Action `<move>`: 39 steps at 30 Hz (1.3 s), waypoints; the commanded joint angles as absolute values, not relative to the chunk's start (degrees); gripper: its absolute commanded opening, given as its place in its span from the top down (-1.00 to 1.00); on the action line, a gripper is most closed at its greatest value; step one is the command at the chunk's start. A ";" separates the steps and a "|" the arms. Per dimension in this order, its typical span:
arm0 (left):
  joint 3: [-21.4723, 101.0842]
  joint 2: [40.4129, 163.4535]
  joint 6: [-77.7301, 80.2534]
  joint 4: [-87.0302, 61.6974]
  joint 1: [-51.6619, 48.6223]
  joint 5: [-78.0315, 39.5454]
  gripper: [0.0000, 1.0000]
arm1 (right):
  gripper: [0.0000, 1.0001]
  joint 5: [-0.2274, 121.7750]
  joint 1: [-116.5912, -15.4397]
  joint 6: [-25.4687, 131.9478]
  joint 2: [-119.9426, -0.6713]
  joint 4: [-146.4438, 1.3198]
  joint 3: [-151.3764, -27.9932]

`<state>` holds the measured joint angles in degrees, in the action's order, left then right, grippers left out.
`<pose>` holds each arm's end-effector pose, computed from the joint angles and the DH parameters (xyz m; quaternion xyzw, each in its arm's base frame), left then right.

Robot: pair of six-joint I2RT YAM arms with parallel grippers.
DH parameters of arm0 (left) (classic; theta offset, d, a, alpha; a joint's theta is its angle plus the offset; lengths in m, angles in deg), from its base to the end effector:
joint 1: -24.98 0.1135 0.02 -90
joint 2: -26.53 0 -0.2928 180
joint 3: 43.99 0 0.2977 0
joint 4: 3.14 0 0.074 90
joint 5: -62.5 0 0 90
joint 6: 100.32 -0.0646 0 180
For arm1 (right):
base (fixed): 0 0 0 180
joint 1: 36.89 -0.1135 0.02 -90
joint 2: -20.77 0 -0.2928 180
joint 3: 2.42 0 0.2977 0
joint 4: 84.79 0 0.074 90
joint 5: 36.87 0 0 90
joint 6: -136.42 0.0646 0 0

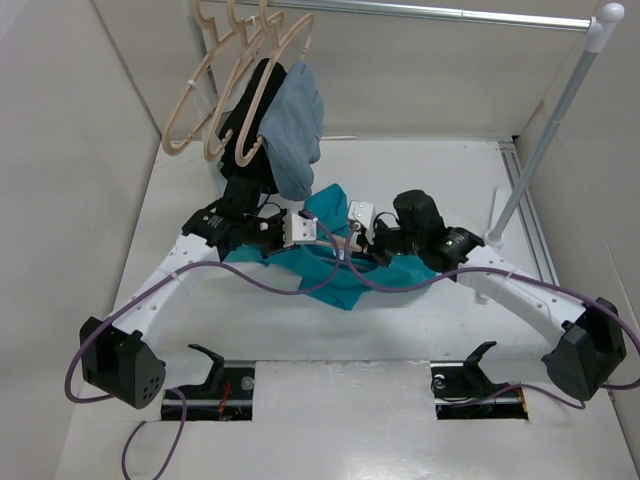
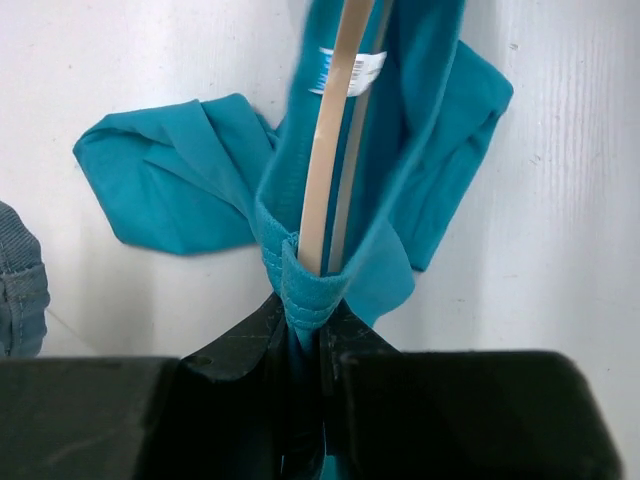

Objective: Place the t-shirt on the hanger
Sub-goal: Place tshirt on hanger

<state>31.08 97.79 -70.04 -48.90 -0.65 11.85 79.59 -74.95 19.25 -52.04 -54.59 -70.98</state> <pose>0.2664 -0.1733 0.3277 0.6838 0.5394 -0.1816 0.4567 0.2492 0.2317 0.2966 -0.5541 0.6680 0.2446 0.4324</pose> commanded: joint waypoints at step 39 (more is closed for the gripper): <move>21.61 82.78 -43.80 -21.98 -1.12 1.67 -1.00 | 1.00 52.79 -47.88 37.54 -38.56 -7.23 -97.98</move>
